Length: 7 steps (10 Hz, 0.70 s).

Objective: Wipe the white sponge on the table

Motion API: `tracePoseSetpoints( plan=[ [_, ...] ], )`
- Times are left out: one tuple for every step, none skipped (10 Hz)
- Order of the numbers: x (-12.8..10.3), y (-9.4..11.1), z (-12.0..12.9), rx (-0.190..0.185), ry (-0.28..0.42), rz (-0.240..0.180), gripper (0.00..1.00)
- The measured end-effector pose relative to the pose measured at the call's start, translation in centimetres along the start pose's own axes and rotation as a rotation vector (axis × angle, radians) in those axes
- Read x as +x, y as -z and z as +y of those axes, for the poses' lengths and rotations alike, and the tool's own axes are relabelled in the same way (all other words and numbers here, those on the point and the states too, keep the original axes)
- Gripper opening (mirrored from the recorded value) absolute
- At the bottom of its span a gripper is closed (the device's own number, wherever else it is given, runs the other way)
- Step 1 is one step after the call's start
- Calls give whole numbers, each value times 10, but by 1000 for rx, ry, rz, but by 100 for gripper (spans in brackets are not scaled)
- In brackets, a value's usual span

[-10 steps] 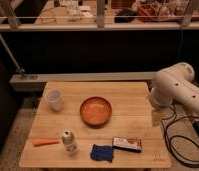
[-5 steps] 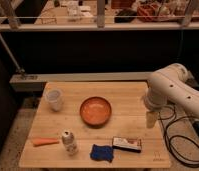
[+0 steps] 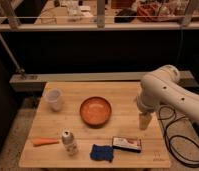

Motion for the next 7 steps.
tracePoseSetpoints(
  plan=[
    [-3, -2, 4, -3, 3, -11, 80],
    [-13, -4, 7, -4, 14, -20, 80],
    [-24, -6, 10, -7, 22, -27, 80],
    [-33, -8, 14, -10, 29, -36, 80],
    [-37, -9, 16, -12, 32, -40, 80],
    [-37, -11, 18, -14, 28, -50, 80],
    [-37, -14, 22, -15, 27, -58, 80]
  ],
)
